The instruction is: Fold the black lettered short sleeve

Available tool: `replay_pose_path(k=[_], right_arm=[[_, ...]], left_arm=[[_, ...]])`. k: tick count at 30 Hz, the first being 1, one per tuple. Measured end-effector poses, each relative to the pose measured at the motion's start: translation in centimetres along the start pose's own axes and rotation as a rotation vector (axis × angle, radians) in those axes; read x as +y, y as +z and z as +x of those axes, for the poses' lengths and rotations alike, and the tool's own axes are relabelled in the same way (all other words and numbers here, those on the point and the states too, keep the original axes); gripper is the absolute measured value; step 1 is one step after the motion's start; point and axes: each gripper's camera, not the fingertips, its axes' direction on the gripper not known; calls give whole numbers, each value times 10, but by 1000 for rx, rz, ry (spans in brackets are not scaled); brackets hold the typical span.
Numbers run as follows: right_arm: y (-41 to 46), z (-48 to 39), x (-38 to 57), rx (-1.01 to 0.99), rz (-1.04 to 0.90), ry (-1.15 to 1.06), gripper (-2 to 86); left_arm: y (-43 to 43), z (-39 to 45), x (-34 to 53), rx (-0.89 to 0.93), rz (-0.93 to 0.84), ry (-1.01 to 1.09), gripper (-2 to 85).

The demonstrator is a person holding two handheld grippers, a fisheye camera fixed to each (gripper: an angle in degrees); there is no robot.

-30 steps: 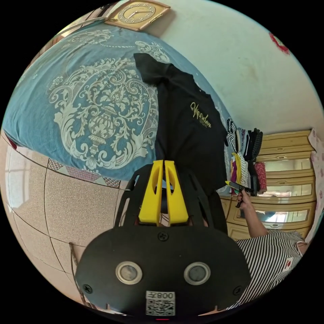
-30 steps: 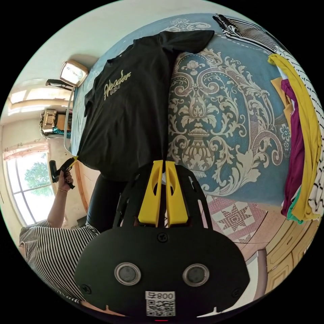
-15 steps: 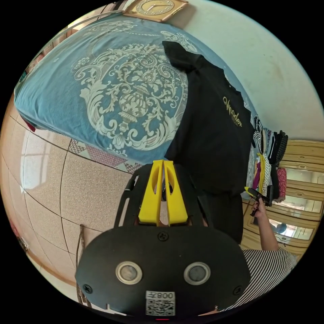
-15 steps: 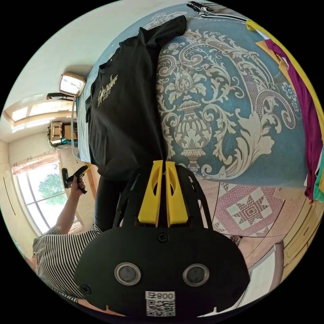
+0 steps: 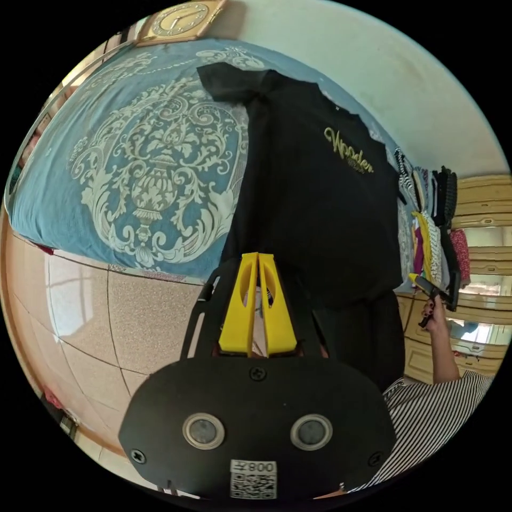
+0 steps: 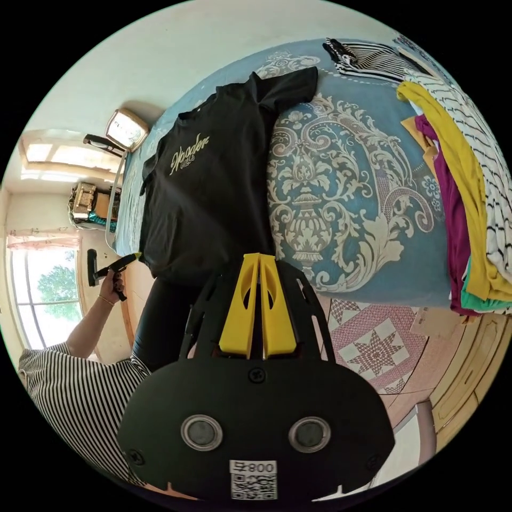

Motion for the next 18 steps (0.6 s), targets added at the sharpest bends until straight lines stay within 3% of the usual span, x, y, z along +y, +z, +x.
replay_pose_path(k=[3,5,10,15,18], right_arm=[[31,-17,-12,27,-106,-24,1],[43,-25,-13,45,-149,-33,1],[36,-84,-16,177,-97,-172,1],[78,-126,-25,296,-174,-290,2],[82,-137,-14,343,-138,-343,3]], left_arm=[[-9,1,-4,67,11,-51,2],[-22,11,-6,10,21,-63,2],[-54,79,-32,25,98,86,2],[-18,138,-58,-150,-60,225,3],[-24,153,-58,-161,-14,279,3]])
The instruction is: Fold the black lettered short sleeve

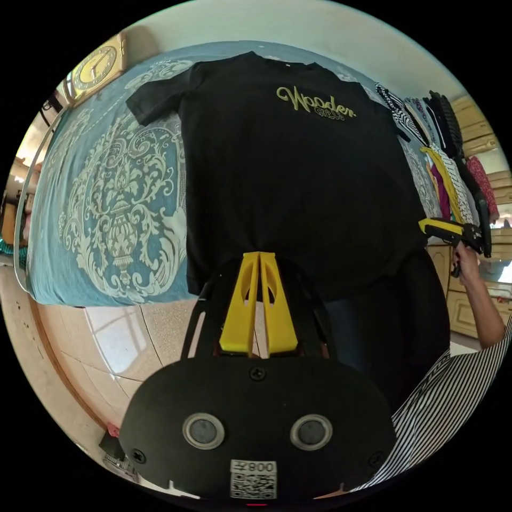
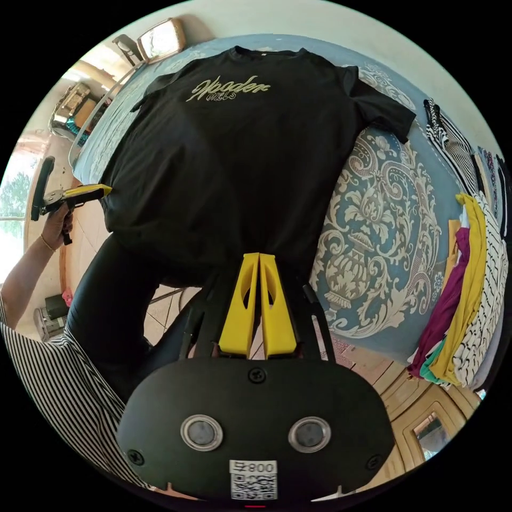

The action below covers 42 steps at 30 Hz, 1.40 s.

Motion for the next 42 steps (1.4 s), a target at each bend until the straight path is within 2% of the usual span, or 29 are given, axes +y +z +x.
replay_pose_path(k=[8,12,17,22,26,31,34,42], right_arm=[[7,-18,23,102,70,-31,3],[0,13,38,-32,74,47,4],[-27,95,68,-181,262,249,12],[-28,192,54,-304,472,416,55],[-13,240,44,-353,583,520,75],[24,292,50,-464,685,646,85],[37,303,56,-457,711,657,85],[71,304,55,-383,678,629,76]], left_arm=[[-17,15,-31,39,-39,-15,2],[-46,23,-44,19,20,-35,2],[-85,50,-97,71,161,55,6],[-89,120,-228,248,217,261,24],[-84,191,-327,293,219,453,44],[-69,296,-460,265,181,699,74],[-66,348,-520,246,181,790,81],[-48,462,-622,61,170,993,87]])
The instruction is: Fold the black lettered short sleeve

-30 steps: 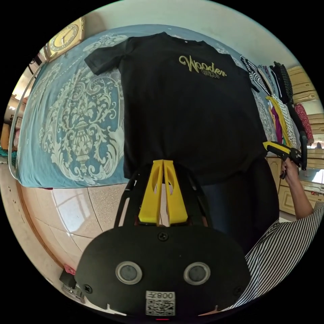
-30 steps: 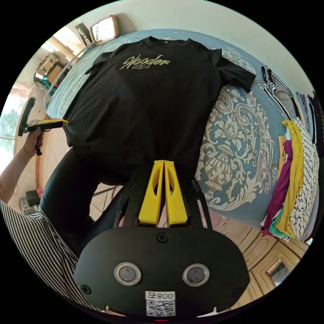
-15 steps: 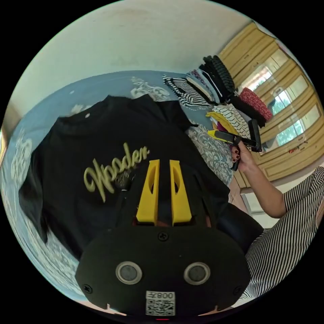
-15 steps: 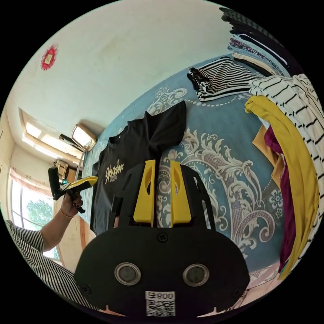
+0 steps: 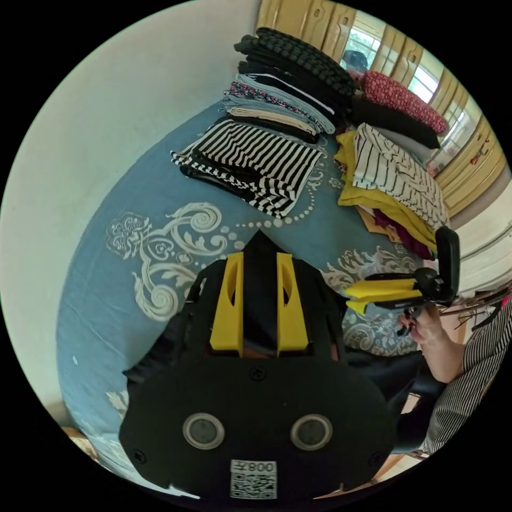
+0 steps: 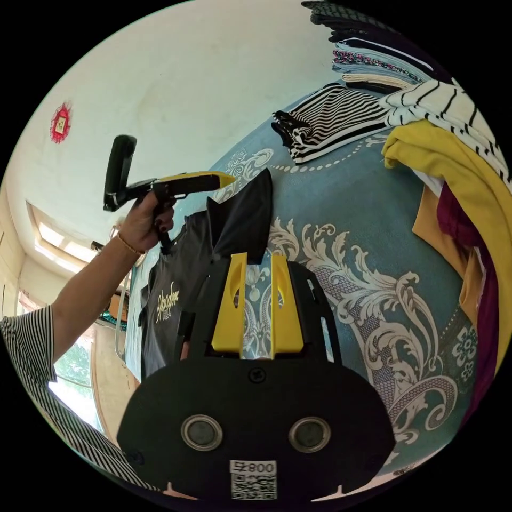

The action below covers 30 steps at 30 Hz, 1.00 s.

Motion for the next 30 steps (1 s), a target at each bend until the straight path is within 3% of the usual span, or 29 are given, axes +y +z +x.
replay_pose_path(k=[6,11,19,24,30], right_arm=[[17,6,10,-14,-13,-29,67],[29,9,17,-17,-16,-22,55],[26,-4,34,-27,92,-109,21],[24,-17,46,-133,196,-181,13],[62,-54,48,-270,129,-330,11]], left_arm=[[47,-17,-58,13,-130,80,70],[49,-35,-69,90,-101,91,24],[-22,-71,-47,137,153,60,8],[-60,-105,-4,192,294,-9,8],[-66,-147,71,194,306,-160,7]])
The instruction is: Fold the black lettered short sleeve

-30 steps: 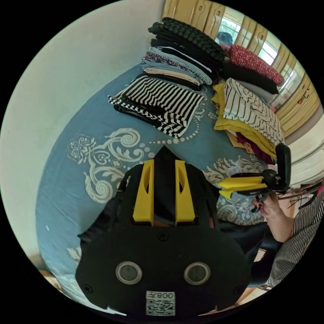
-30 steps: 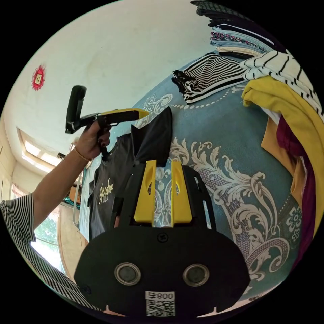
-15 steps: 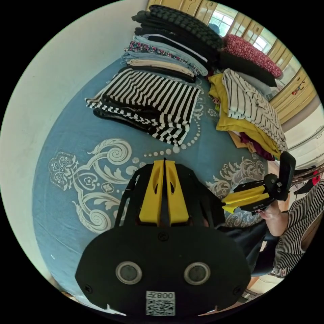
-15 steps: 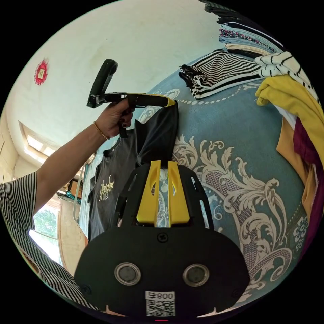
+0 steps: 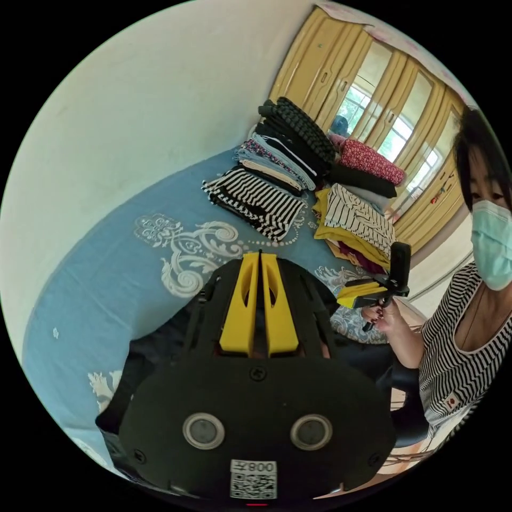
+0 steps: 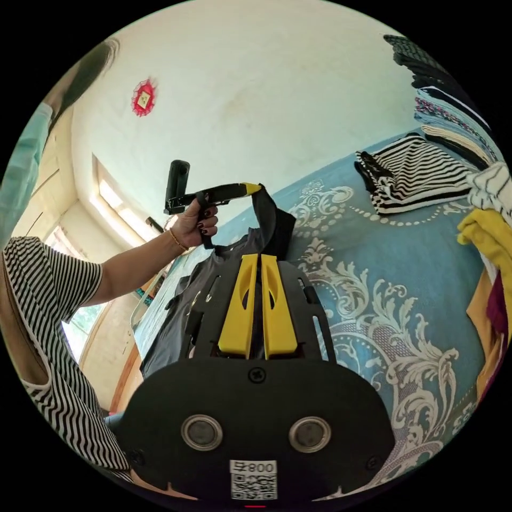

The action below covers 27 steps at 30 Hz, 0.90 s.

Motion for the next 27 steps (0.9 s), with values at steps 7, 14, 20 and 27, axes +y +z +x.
replay_pose_path(k=[7,14,20,27], right_arm=[[95,-46,-3,-64,-237,-187,12],[164,-51,-3,16,-378,-202,17],[214,-51,-10,4,-463,-232,24],[256,-33,-25,-52,-512,-224,57]], left_arm=[[12,-55,65,-15,-116,-167,9],[12,-72,85,-132,-176,-223,15],[1,-74,89,-65,-85,-251,23],[43,-79,84,-90,-247,-230,39]])
